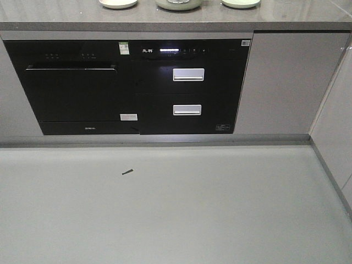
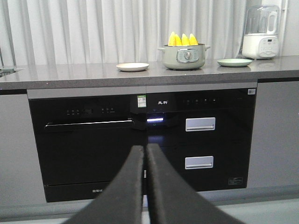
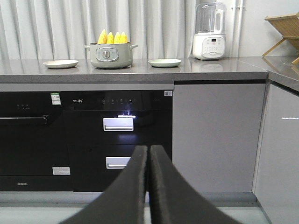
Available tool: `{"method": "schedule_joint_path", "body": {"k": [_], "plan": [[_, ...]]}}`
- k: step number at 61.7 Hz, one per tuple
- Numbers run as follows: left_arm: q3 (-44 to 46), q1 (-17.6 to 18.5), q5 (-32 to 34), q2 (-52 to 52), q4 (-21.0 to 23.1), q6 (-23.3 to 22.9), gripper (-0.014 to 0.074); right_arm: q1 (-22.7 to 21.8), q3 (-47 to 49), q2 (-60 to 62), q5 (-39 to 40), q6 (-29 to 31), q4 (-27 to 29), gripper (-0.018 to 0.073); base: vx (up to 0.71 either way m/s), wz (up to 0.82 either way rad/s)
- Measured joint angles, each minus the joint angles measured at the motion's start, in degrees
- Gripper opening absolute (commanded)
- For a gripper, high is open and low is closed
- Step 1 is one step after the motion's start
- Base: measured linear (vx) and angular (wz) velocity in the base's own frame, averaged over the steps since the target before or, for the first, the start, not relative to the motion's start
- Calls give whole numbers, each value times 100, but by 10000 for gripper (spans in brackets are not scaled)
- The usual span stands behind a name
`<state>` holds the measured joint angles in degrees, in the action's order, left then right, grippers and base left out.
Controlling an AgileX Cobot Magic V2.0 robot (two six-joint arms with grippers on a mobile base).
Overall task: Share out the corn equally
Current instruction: 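Continue driving toward the counter with the corn pot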
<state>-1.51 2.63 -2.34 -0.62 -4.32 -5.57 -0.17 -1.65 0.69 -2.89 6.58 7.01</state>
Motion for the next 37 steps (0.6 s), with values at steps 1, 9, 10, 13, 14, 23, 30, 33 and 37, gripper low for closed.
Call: {"method": "schedule_joint_path", "body": {"k": [1,9,10,13,14,23,30,33,37], "plan": [[0,0,0,0,0,0,-6,0,0,0,0,0,0,-3,13,5],[0,0,0,0,0,0,-6,0,0,0,0,0,0,-3,13,6],[0,0,0,0,0,0,-6,0,0,0,0,0,0,-3,13,6],[0,0,0,0,0,0,-6,0,0,0,0,0,0,-3,13,7],[0,0,0,0,0,0,-6,0,0,0,0,0,0,-3,13,6],[0,0,0,0,0,0,-6,0,0,0,0,0,0,-3,14,6],[0,0,0,0,0,0,-6,0,0,0,0,0,0,-3,14,5],[0,0,0,0,0,0,-6,0,0,0,0,0,0,-3,14,5],[0,0,0,0,0,0,-6,0,0,0,0,0,0,-3,13,5]]}}
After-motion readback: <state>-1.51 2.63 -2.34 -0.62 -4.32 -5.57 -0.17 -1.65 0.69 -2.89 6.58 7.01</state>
